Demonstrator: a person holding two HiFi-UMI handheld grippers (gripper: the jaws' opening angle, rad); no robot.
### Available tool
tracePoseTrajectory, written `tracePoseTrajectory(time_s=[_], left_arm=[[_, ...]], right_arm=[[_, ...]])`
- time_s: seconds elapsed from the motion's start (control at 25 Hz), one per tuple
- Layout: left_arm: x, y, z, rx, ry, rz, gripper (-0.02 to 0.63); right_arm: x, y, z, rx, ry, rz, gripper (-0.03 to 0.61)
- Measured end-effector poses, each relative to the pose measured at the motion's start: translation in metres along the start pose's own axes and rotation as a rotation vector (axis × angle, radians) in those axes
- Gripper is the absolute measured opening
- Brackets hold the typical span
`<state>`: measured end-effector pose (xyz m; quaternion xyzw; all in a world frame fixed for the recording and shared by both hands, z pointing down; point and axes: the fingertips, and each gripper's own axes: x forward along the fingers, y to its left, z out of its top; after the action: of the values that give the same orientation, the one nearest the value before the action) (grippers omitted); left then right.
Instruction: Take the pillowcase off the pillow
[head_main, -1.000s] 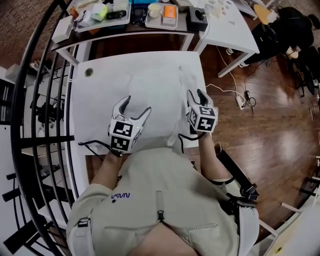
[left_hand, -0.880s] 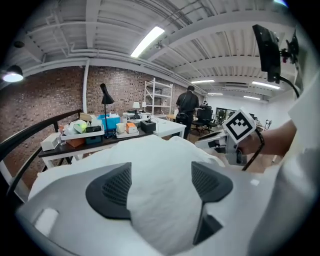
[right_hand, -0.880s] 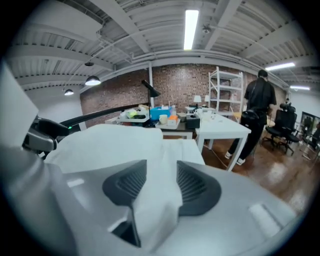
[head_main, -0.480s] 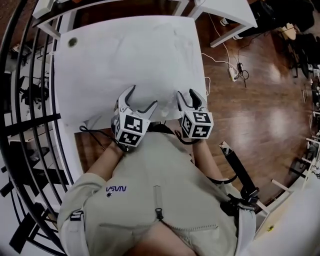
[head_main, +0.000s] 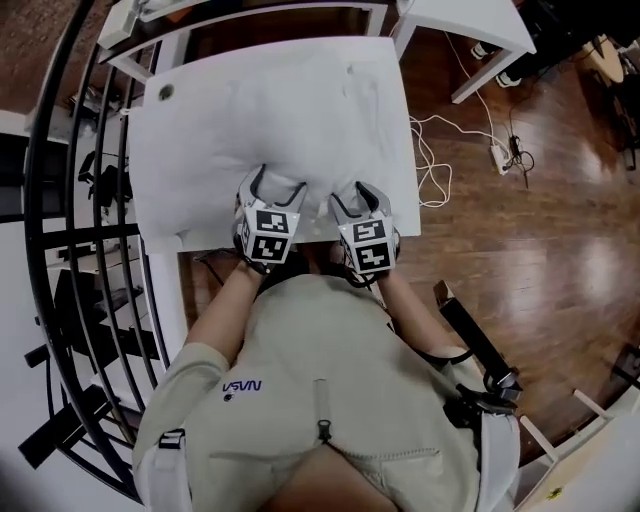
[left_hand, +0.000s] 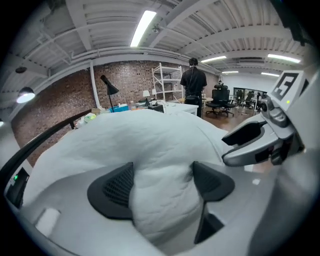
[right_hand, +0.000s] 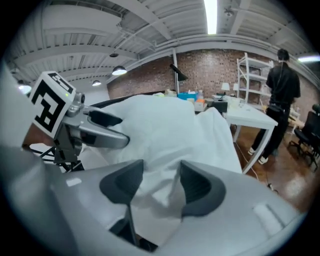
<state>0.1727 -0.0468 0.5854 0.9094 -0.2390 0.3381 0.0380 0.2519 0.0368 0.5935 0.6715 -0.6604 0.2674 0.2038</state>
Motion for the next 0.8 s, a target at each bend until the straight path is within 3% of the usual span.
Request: tracePoseTrajectory(time_s=[0.12, 0.28, 0.36, 0.52, 0.68, 0.8], left_arm=[[0.004, 0.004, -0.008, 0.028, 0.011, 0.032, 0.352], [-0.006, 0.016, -0.004, 0.028, -0.016, 0.037, 0.259], [-0.015, 0.020, 0.006, 0.019, -0.041, 0.035, 0.191], [-0.035, 0.035, 0.039, -0.006, -0.151, 0.055, 0.024], [-0.061, 0.061, 0.071, -0.032, -0.260, 0.096, 0.014], [-0.079, 0.070, 0.088, -0.067, -0.308, 0.093, 0.014]], right_arm=[[0.004, 0.000, -0.006, -0.069, 0.031, -0.002, 0.233], [0.002, -0.003, -0.014, -0.131, 0.048, -0.075, 0.094], [-0.005, -0.010, -0.016, -0.112, 0.039, -0.122, 0.014], [-0.014, -0.035, -0.019, -0.059, 0.029, -0.217, 0.009], [-0.008, -0.063, -0.043, -0.048, 0.089, -0.299, 0.008], [0.005, -0.066, -0.070, -0.109, 0.188, -0.291, 0.008]])
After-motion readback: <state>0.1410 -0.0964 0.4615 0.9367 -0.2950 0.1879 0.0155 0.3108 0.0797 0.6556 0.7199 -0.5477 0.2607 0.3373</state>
